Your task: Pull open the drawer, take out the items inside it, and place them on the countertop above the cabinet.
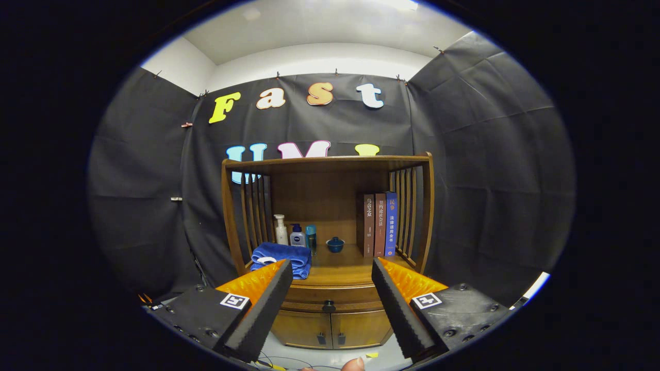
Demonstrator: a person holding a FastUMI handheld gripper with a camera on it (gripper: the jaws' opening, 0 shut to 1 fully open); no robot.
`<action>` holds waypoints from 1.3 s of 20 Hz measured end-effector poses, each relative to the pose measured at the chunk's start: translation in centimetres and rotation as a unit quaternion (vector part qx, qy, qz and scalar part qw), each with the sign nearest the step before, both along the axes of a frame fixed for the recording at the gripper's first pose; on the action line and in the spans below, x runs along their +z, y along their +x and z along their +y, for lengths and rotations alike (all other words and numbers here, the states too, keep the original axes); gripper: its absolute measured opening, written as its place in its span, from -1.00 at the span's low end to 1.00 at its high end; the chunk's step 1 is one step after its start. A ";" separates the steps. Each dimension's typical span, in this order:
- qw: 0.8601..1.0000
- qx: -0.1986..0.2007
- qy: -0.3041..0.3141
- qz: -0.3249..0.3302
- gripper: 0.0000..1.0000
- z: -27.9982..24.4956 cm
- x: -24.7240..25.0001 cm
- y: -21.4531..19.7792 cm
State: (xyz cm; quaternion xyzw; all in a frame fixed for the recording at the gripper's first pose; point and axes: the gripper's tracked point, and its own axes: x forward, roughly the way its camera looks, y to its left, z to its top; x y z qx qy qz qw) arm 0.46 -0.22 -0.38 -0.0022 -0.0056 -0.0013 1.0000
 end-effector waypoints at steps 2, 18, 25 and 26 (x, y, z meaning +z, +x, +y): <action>1.000 -0.004 0.000 -0.003 0.98 -0.1 0.0 0.0; 1.000 0.011 -0.009 -0.019 0.97 1.9 -7.4 13.4; 0.999 -0.005 0.003 0.032 0.97 2.1 -18.1 17.7; 0.999 -0.006 -0.003 0.038 0.98 2.1 -19.6 18.3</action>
